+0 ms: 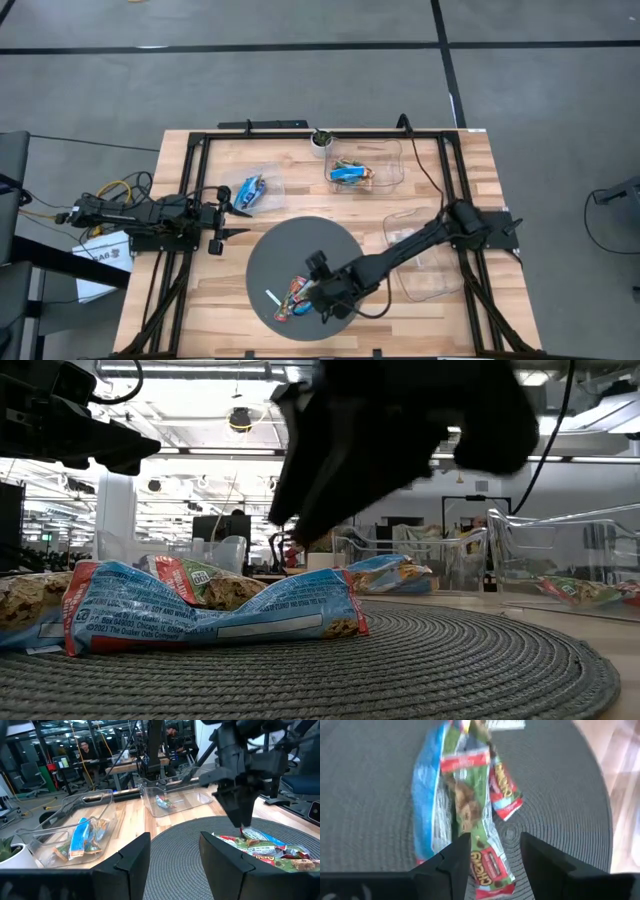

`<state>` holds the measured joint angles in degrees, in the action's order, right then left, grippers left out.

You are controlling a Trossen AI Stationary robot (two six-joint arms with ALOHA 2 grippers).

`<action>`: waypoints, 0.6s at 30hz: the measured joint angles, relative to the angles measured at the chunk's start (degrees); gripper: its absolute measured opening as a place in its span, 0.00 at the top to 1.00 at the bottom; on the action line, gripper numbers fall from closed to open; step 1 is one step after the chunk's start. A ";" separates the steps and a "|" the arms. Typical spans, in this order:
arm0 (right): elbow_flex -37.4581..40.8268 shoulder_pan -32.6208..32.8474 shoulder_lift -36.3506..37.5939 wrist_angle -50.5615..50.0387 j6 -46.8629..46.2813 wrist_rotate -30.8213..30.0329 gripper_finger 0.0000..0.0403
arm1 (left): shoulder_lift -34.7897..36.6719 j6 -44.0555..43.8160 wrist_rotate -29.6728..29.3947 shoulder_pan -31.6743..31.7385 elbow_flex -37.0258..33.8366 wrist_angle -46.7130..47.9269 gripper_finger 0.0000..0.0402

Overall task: Pick and place Granola Bars by type
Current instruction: Put the red granola bar into the bottom transparent bin

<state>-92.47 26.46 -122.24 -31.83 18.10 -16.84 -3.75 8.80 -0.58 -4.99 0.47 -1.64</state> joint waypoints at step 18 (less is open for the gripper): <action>-0.04 -1.10 -2.86 -1.68 3.43 0.31 0.60 | 0.00 -0.02 -0.02 0.00 -0.01 -0.01 0.59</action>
<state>-92.51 25.36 -125.10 -33.51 21.53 -16.53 -3.75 8.78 -0.60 -4.99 0.46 -1.65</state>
